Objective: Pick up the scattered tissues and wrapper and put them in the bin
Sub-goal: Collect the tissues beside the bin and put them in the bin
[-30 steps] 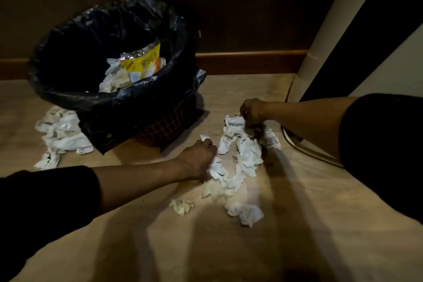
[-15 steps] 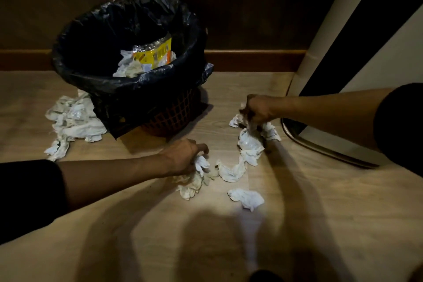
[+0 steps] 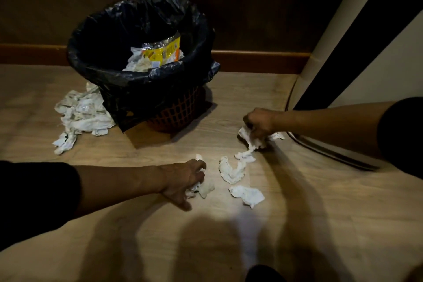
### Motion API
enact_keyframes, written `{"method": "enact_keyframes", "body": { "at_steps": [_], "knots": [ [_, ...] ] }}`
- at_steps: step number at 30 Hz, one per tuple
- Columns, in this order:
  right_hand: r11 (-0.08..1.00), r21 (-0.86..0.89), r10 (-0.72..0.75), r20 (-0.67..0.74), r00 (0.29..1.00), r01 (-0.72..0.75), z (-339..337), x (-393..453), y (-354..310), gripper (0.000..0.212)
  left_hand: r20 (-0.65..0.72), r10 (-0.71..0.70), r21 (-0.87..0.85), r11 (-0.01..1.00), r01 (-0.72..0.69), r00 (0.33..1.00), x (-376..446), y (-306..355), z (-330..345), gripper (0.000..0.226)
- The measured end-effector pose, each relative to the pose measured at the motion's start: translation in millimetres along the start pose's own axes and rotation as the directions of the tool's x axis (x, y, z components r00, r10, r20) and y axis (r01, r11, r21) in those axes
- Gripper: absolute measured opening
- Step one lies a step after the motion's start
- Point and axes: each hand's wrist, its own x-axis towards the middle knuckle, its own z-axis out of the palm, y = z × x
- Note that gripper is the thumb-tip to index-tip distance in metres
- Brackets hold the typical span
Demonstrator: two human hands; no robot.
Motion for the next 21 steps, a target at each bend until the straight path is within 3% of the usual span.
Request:
{"method": "enact_keyframes", "body": {
  "at_steps": [6, 9, 12, 17, 21],
  "knots": [
    [0.985, 0.066, 0.162, -0.068, 0.984, -0.158, -10, -3, 24, 0.06, -0.113, 0.033, 0.008, 0.999, -0.032, 0.993, 19, -23, 14, 0.034],
    [0.959, 0.042, 0.28, 0.03, 0.96, -0.281, -12, -7, 28, 0.067, -0.268, 0.008, -0.114, 0.993, -0.04, 0.963, 26, -23, -4, 0.024],
    [0.943, -0.019, 0.332, 0.144, 0.932, -0.333, -3, -8, 29, 0.058, -0.391, -0.013, -0.162, 0.985, -0.055, 0.92, 38, -18, -24, 0.029],
    [0.943, -0.108, 0.33, 0.223, 0.917, -0.313, 19, -6, 28, 0.054, -0.332, 0.116, -0.188, 0.964, -0.186, 0.936, 62, 6, -26, 0.042],
    [0.971, -0.095, 0.234, 0.179, 0.956, -0.22, 24, -3, 33, 0.045, -0.211, 0.217, -0.114, 0.963, -0.244, 0.953, 71, 24, -8, 0.035]
  ]
}}
